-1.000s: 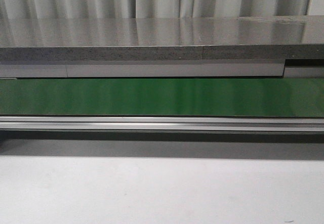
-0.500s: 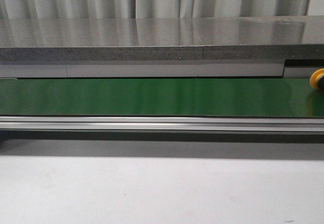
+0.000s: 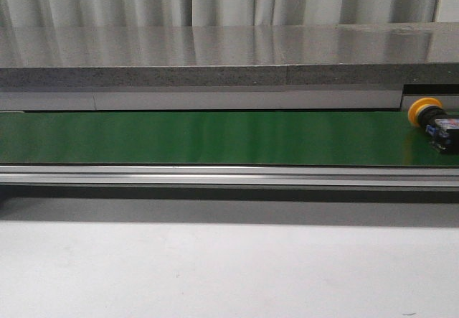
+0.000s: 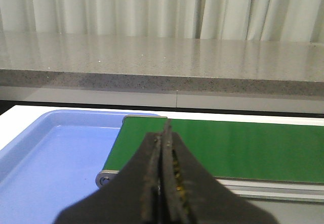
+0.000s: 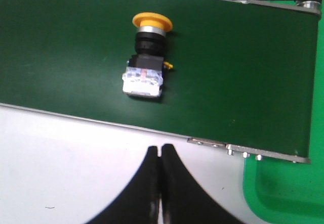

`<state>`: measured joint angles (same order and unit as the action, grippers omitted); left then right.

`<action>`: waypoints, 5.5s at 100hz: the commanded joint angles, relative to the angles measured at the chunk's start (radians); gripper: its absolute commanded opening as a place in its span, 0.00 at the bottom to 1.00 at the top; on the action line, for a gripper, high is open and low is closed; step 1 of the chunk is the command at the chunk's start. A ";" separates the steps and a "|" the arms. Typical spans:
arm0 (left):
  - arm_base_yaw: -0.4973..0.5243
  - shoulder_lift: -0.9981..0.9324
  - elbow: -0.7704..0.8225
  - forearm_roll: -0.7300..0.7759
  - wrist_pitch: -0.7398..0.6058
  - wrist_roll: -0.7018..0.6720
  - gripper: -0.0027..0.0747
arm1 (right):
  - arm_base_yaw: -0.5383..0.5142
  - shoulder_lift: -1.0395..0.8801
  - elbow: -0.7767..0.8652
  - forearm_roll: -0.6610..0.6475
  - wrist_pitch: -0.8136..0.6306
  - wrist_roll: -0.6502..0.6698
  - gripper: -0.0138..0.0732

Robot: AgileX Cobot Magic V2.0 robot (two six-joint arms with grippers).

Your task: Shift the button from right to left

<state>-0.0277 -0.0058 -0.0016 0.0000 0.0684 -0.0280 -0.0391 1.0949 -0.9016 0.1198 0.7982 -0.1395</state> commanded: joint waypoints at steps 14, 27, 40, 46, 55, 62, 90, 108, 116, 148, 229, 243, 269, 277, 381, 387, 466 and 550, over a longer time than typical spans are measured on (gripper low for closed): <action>0.003 -0.030 0.046 -0.009 -0.083 -0.010 0.01 | 0.001 -0.239 0.170 -0.014 -0.206 -0.007 0.08; 0.003 -0.030 0.046 -0.009 -0.083 -0.010 0.01 | 0.001 -0.378 0.281 -0.014 -0.277 -0.006 0.08; 0.003 -0.030 0.046 -0.009 -0.083 -0.010 0.01 | 0.001 -0.513 0.371 -0.014 -0.318 -0.006 0.08; 0.003 -0.030 0.046 -0.009 -0.083 -0.010 0.01 | 0.001 -0.576 0.410 -0.014 -0.343 -0.006 0.08; 0.003 -0.030 0.046 -0.009 -0.083 -0.010 0.01 | 0.001 -0.664 0.462 -0.014 -0.368 -0.006 0.08; 0.003 -0.030 0.046 -0.009 -0.083 -0.010 0.01 | 0.001 -0.729 0.499 -0.014 -0.378 -0.006 0.08; 0.003 -0.030 0.046 -0.009 -0.083 -0.010 0.01 | 0.001 -0.888 0.537 -0.017 -0.327 -0.007 0.08; 0.003 -0.030 0.046 -0.009 -0.083 -0.010 0.01 | 0.001 -0.953 0.537 -0.017 -0.347 -0.007 0.08; 0.003 -0.030 0.046 -0.009 -0.083 -0.010 0.01 | 0.001 -0.979 0.537 -0.017 -0.366 -0.007 0.08; 0.003 -0.030 0.046 -0.008 -0.083 -0.010 0.01 | 0.001 -1.000 0.537 -0.016 -0.378 -0.007 0.08; 0.003 0.081 -0.179 0.000 0.090 -0.010 0.01 | 0.001 -1.000 0.537 -0.016 -0.378 -0.007 0.08; 0.003 0.184 -0.283 0.000 0.135 -0.010 0.01 | 0.001 -1.000 0.537 -0.016 -0.378 -0.007 0.08; 0.003 0.434 -0.468 0.000 0.228 -0.010 0.01 | 0.001 -1.000 0.537 -0.016 -0.378 -0.007 0.08; 0.003 0.524 -0.527 0.000 0.271 -0.010 0.01 | 0.001 -1.000 0.537 -0.016 -0.378 -0.007 0.08; -0.228 1.411 -1.272 -0.077 0.657 -0.092 0.83 | 0.001 -1.000 0.537 -0.016 -0.378 -0.007 0.08; -0.256 1.459 -1.303 -0.077 0.667 -0.129 0.83 | 0.001 -1.000 0.537 -0.016 -0.378 -0.007 0.08; -0.380 1.790 -1.481 -0.072 0.853 -0.246 0.83 | 0.001 -1.000 0.537 -0.016 -0.378 -0.007 0.08; -0.378 1.829 -1.481 -0.045 0.864 -0.246 0.42 | 0.001 -1.000 0.537 -0.016 -0.378 -0.007 0.08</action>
<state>-0.4026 1.8682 -1.4516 -0.0406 0.9467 -0.2625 -0.0391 0.0879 -0.3409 0.1119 0.5025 -0.1395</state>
